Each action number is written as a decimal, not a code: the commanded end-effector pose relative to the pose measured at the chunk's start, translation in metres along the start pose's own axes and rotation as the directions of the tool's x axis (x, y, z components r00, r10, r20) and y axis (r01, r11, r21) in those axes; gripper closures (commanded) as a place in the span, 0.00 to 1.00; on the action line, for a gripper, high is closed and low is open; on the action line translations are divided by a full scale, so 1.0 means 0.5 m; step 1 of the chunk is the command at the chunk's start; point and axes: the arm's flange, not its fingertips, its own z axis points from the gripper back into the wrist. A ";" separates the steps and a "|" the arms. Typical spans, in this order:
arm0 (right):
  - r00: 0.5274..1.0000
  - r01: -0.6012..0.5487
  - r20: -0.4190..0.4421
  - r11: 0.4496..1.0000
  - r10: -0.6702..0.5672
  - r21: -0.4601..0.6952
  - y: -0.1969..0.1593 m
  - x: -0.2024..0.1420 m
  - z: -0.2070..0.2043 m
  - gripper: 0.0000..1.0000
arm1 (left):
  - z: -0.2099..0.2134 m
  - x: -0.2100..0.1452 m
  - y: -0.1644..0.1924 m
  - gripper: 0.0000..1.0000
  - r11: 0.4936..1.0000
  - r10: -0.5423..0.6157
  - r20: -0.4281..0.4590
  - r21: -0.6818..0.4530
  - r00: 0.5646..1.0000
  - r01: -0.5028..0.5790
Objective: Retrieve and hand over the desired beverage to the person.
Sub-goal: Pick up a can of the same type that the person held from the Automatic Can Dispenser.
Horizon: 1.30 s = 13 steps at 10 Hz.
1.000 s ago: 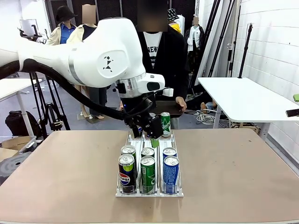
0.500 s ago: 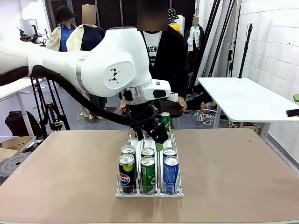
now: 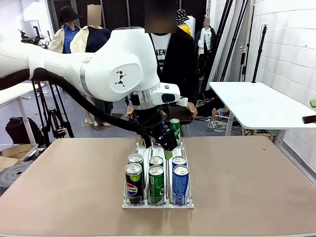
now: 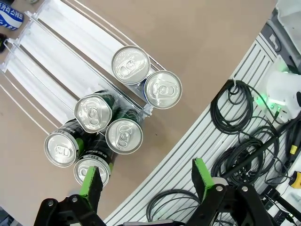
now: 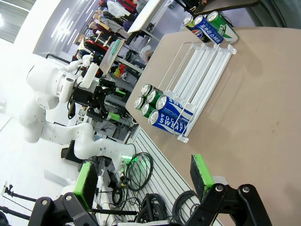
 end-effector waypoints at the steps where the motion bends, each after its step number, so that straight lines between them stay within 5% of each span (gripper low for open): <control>1: 1.000 -0.004 0.010 1.000 0.004 -0.013 0.001 -0.004 -0.005 0.00 | 0.008 -0.007 -0.001 0.00 1.000 -0.007 -0.007 -0.012 1.000 0.007; 13: 1.000 -0.004 0.010 1.000 0.004 -0.013 0.001 -0.004 -0.005 0.00 | -0.069 0.008 -0.034 0.00 0.983 0.143 -0.003 0.118 0.990 -0.142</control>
